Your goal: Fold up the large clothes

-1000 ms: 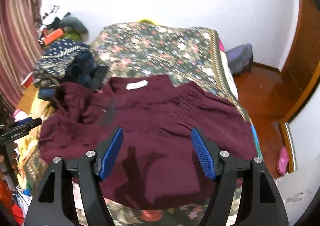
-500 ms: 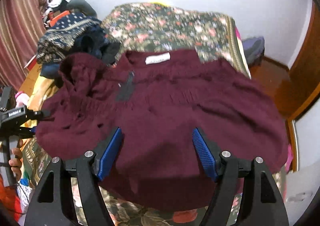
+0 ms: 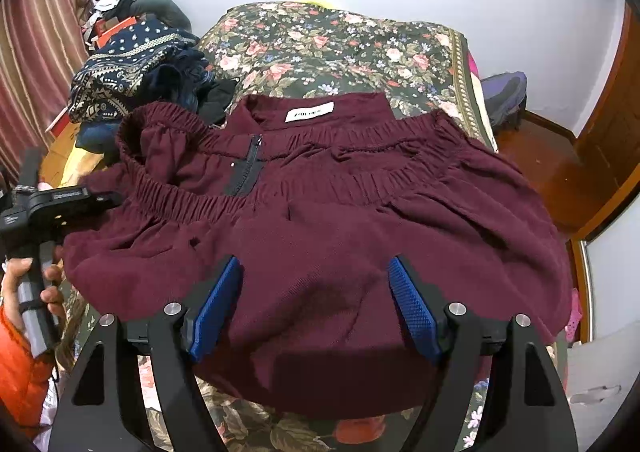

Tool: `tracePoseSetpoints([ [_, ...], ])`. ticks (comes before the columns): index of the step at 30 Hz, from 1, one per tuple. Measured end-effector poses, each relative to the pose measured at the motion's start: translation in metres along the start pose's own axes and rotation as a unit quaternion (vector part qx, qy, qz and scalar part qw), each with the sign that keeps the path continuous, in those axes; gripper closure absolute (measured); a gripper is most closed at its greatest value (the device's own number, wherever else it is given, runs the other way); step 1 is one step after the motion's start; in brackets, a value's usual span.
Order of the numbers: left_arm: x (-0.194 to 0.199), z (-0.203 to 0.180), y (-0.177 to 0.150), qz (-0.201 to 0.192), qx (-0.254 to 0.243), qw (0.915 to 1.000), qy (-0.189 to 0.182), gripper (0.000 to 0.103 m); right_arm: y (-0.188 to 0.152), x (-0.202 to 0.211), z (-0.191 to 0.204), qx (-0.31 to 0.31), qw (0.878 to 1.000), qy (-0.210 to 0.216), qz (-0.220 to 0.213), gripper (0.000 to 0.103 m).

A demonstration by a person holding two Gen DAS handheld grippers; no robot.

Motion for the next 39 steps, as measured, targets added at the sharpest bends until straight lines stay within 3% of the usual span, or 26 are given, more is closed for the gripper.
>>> tracePoseSetpoints([
  [2,0.021,-0.025,0.006,-0.032,-0.034,0.9989,-0.003,0.087,0.002,0.006,0.001,0.004,1.0,-0.001,-0.009,0.029],
  [4,0.045,-0.052,0.01,-0.059,-0.061,0.9959,-0.031,0.089,0.003,0.012,0.004,0.009,1.0,0.001,-0.016,0.029],
  [6,0.071,-0.083,0.018,-0.083,-0.087,0.9904,-0.068,0.09,0.003,0.016,0.009,0.015,1.0,0.003,-0.021,0.029],
  [11,0.125,-0.137,0.036,-0.136,-0.147,0.974,-0.106,0.09,0.008,0.008,0.024,0.01,0.999,0.032,-0.011,0.029],
  [15,0.156,-0.169,0.05,-0.181,-0.209,0.9576,-0.083,0.09,0.013,-0.006,0.045,-0.019,0.995,0.1,0.01,0.029],
  [18,0.156,-0.186,0.048,-0.194,-0.247,0.9477,-0.059,0.09,0.013,-0.021,0.071,-0.02,0.991,0.131,0.032,0.027],
  [23,0.126,-0.201,0.033,-0.174,-0.285,0.9422,-0.026,0.09,0.006,-0.048,0.112,0.014,0.984,0.158,0.079,0.027],
  [28,0.101,-0.233,0.003,-0.161,-0.349,0.9231,-0.016,0.09,0.007,-0.035,0.091,0.029,0.984,0.166,0.066,0.029],
  [34,0.066,-0.28,-0.038,-0.114,-0.395,0.9103,-0.048,0.09,0.003,0.009,-0.009,-0.041,0.996,0.082,0.004,0.029],
  [39,0.028,-0.304,-0.099,-0.035,-0.423,0.9015,-0.085,0.09,-0.019,0.031,-0.091,-0.103,0.994,-0.023,-0.007,0.029],
])
Point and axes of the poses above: each gripper's, at about its wrist camera, not at the fingertips, and x roughly against the way its jaws point, z to its left, y to its top, the point moved 5 cm from there along -x, roughly the way its jaws point, and after that the axes turned 6 degrees about -y, right-handed, at the moved point
